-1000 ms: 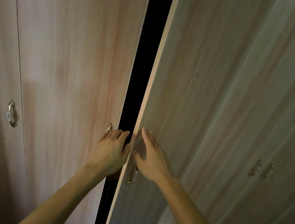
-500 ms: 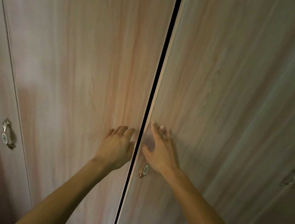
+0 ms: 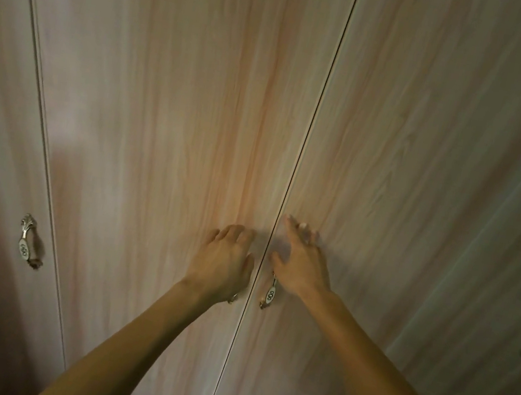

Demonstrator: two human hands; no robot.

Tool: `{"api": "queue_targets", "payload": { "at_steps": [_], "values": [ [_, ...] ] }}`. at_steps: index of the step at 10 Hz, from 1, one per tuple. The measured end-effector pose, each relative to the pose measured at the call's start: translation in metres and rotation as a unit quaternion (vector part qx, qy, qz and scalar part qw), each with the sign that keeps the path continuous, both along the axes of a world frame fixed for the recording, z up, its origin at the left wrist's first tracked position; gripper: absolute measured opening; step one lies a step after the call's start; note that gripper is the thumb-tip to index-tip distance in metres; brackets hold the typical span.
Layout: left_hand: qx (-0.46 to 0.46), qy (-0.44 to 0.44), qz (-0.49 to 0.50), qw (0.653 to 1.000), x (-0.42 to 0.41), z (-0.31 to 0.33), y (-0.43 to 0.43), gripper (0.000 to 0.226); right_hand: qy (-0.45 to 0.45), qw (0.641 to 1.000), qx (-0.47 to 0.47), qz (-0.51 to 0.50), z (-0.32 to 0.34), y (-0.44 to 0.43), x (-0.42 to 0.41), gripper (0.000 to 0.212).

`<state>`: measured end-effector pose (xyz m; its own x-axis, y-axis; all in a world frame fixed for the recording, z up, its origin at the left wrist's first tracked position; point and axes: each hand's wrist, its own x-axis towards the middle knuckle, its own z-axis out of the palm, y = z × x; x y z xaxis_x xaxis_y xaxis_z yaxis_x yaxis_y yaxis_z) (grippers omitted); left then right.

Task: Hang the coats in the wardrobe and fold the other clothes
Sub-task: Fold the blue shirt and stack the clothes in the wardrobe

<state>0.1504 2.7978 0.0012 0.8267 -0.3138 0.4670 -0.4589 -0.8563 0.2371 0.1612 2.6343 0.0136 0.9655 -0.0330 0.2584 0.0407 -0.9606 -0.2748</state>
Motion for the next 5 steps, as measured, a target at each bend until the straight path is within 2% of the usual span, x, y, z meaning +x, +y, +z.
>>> {"api": "queue_targets", "payload": {
  "at_steps": [2, 3, 5],
  "values": [
    [-0.008, -0.001, -0.004, 1.000, -0.010, 0.002, 0.001, 0.042, 0.032, 0.999, -0.019, 0.004, 0.007, -0.004, -0.006, 0.073],
    [-0.011, -0.002, -0.012, 1.000, -0.018, 0.005, -0.004, 0.043, 0.021, 0.999, -0.037, 0.007, 0.014, -0.005, -0.019, 0.071],
    [-0.034, -0.002, -0.019, 0.999, -0.039, 0.011, -0.018, 0.043, -0.064, 0.998, -0.008, 0.020, 0.016, -0.012, -0.056, 0.056]
  ]
}}
